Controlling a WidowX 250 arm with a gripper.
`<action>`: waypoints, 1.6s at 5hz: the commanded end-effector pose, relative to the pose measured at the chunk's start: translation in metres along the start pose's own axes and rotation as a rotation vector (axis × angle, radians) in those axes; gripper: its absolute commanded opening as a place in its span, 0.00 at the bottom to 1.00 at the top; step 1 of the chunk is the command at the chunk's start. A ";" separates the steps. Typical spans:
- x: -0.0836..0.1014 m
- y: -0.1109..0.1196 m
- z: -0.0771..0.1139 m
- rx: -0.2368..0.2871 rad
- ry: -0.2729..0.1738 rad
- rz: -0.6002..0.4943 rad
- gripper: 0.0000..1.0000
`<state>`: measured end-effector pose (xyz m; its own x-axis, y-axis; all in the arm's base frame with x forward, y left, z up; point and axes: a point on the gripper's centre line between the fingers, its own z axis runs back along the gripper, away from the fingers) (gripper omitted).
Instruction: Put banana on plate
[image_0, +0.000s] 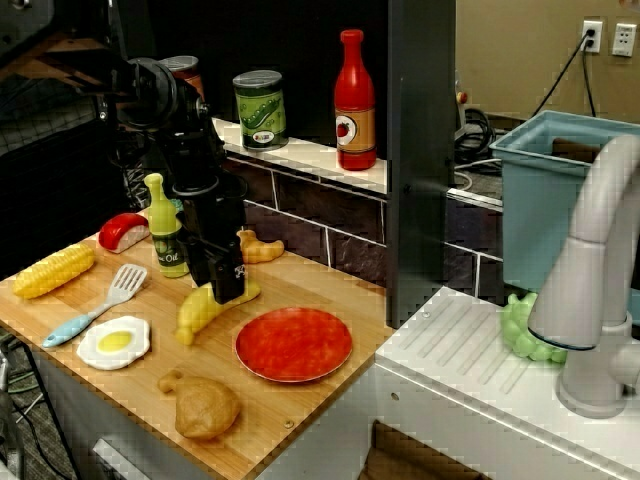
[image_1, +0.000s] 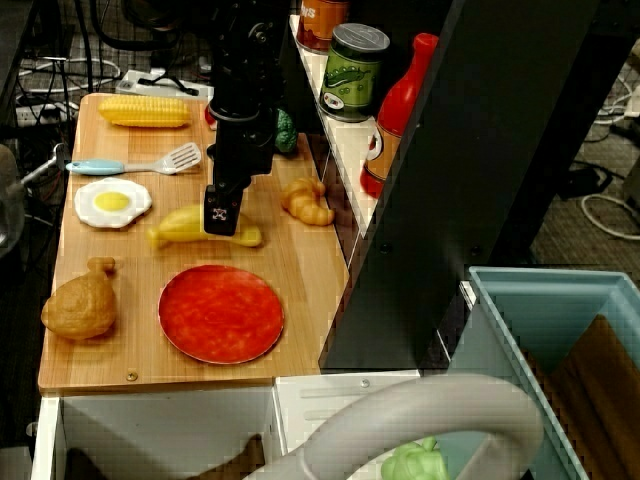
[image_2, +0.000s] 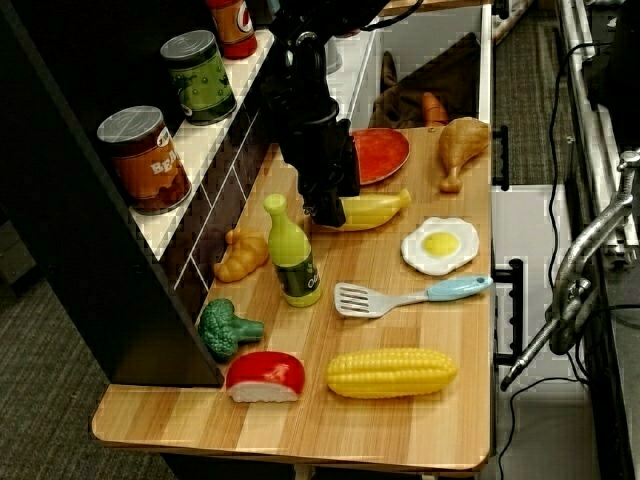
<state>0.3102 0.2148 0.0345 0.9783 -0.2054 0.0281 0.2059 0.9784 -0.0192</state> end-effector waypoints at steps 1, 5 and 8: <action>0.001 0.004 0.018 0.047 -0.044 0.037 0.00; -0.004 -0.004 0.067 0.007 -0.069 0.021 0.00; -0.028 -0.054 0.087 -0.063 -0.053 -0.072 0.00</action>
<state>0.2674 0.1687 0.1014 0.9670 -0.2521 0.0383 0.2549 0.9574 -0.1359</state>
